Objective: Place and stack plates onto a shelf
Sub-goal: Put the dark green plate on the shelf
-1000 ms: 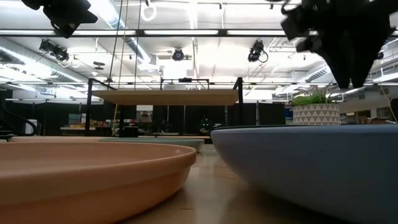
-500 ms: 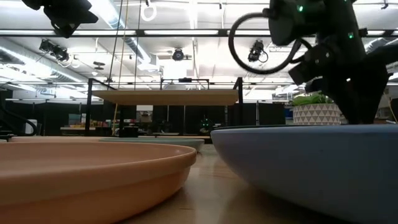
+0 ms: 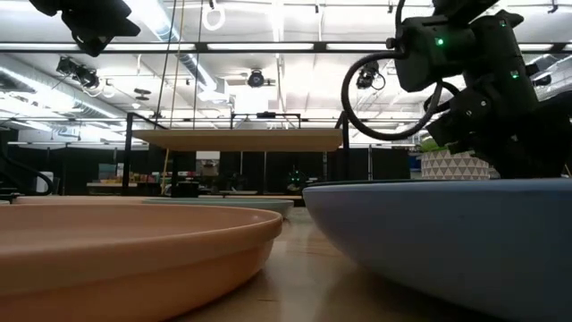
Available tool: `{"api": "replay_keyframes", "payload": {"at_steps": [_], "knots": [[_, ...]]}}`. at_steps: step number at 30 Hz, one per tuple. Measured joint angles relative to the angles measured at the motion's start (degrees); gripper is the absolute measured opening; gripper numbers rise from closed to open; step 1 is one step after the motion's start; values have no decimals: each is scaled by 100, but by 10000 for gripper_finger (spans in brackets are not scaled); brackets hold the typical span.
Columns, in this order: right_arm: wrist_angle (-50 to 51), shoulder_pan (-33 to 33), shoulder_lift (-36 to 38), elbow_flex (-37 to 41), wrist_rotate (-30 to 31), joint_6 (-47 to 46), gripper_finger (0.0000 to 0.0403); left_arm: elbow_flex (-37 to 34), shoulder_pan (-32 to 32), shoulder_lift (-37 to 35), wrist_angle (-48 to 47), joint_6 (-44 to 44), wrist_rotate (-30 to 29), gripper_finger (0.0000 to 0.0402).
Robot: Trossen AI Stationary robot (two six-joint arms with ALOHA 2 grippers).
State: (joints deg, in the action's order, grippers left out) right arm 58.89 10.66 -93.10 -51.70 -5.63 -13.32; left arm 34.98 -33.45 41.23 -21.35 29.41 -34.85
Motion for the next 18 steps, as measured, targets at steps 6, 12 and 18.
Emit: {"api": "replay_keyframes", "payload": {"at_steps": [6, 12, 18], "knots": [[-55, -4, 0, 0, 2, 2, 118, 0, 0, 0, -9, 0, 0, 141], [-98, -4, 0, 0, 4, 2, 107, 0, 0, 0, -36, 2, 0, 141], [-259, -4, 0, 44, 7, 46, 78, 0, -2, 0, -36, 2, 0, 141]]}}
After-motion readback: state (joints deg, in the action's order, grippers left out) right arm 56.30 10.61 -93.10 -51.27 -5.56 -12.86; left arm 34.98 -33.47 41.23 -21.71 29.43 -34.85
